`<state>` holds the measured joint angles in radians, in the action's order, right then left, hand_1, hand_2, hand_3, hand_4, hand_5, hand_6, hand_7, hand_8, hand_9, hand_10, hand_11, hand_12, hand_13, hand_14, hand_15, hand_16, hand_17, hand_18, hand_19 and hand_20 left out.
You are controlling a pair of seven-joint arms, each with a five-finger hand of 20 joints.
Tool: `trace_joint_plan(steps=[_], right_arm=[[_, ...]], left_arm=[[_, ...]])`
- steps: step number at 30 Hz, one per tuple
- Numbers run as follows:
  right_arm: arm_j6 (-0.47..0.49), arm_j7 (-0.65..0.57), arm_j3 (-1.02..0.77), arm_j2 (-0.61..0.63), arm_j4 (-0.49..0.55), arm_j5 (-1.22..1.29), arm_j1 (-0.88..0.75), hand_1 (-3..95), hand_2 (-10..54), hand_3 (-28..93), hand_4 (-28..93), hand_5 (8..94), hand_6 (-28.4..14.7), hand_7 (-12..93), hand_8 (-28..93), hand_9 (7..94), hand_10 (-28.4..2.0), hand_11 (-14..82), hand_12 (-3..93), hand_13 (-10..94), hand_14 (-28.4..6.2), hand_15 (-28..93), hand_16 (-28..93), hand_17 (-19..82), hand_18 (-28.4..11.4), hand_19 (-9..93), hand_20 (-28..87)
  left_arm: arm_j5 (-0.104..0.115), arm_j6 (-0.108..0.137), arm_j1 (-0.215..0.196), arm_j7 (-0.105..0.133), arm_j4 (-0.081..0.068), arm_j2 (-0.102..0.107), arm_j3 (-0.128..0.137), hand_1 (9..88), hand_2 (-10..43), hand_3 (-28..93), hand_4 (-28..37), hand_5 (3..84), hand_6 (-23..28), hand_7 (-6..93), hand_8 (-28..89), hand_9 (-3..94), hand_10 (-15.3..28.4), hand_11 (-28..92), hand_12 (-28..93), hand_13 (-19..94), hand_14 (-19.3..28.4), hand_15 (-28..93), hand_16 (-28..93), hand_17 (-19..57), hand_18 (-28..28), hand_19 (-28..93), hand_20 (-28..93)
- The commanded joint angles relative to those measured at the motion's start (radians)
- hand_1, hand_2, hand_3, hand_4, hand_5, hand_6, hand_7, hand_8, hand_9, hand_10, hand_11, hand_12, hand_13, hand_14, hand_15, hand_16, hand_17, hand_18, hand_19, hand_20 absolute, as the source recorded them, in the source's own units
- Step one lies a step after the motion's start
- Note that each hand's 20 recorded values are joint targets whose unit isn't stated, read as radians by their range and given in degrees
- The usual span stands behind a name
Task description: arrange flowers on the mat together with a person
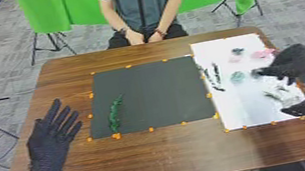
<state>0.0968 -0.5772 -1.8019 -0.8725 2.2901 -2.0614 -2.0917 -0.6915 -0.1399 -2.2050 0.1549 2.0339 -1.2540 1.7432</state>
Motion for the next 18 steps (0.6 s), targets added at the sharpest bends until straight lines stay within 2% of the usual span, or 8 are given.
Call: trace_joint_plan(steps=[1,4,9,12,15,18], right_arm=[[0.236,-0.212,0.002,0.067,0.0,-0.329,-0.011,29.3,-9.5,55,-28,67.1,-2.7,30,-13,71.5,-12.9,36.8,29.8,63,-11.5,68,22,29,-20.2,78,34],[0.273,-0.281,0.021,0.066,-0.009,-0.293,0.002,25.2,-9.5,57,-28,67.5,-3.3,28,-12,71.2,-13.2,35.8,30.5,62,-12.4,68,22,28,-20.7,78,33],[0.302,-0.34,0.051,0.049,-0.037,-0.284,0.024,23.0,-9.5,58,-28,67.2,-4.2,25,-11,70.6,-13.7,35.4,30.8,61,-12.8,69,21,28,-21.3,78,33],[0.287,-0.336,0.078,0.048,-0.066,-0.297,0.033,24.4,-9.5,59,-28,67.9,-3.5,26,-11,71.0,-13.5,38.6,32.1,62,-13.1,71,22,28,-21.6,79,33],[0.294,-0.331,0.103,0.046,-0.091,-0.3,0.051,27.1,-9.5,57,-28,69.3,-2.2,28,-11,71.6,-13.1,43.4,34.5,63,-12.7,74,23,28,-22.1,81,34],[0.312,-0.326,0.111,0.038,-0.103,-0.292,0.049,28.1,-9.5,56,-28,70.9,-1.3,30,-12,72.6,-12.8,47.5,36.9,64,-13.1,77,24,29,-22.5,83,35]], left_arm=[[0.0,-0.003,0.003,-0.007,-0.003,0.014,0.003,21.9,-1.7,65,-28.3,28.1,1.8,12.0,-8,24.0,10.9,9,16,21,13.2,10,5,-11.6,21.7,39,8],[-0.001,-0.003,-0.012,-0.009,0.002,0.01,0.005,21.9,-1.8,65,-28.3,28.1,1.8,12.0,-8,24.0,10.9,9,16,21,13.2,10,5,-11.6,21.7,39,8],[-0.002,-0.006,0.002,-0.025,-0.001,-0.001,0.002,21.9,-1.8,65,-28.3,28.1,1.8,11.9,-8,24.0,10.9,9,16,21,13.2,10,5,-11.6,21.7,39,8],[-0.004,-0.011,0.004,-0.026,-0.003,-0.004,0.0,22.0,-1.7,65,-28.3,28.1,1.8,11.9,-8,23.9,10.9,9,16,21,13.2,10,5,-11.6,21.7,39,8],[-0.004,0.0,-0.002,-0.014,0.001,-0.005,-0.002,21.8,-1.7,65,-28.3,28.1,1.8,11.9,-8,24.0,10.9,9,16,21,13.2,10,5,-11.7,21.7,39,8],[-0.003,-0.001,-0.011,-0.016,0.0,-0.005,-0.002,21.8,-1.7,65,-28.3,28.1,1.8,11.9,-8,24.0,11.0,9,16,21,13.2,10,5,-11.7,21.7,39,8]])
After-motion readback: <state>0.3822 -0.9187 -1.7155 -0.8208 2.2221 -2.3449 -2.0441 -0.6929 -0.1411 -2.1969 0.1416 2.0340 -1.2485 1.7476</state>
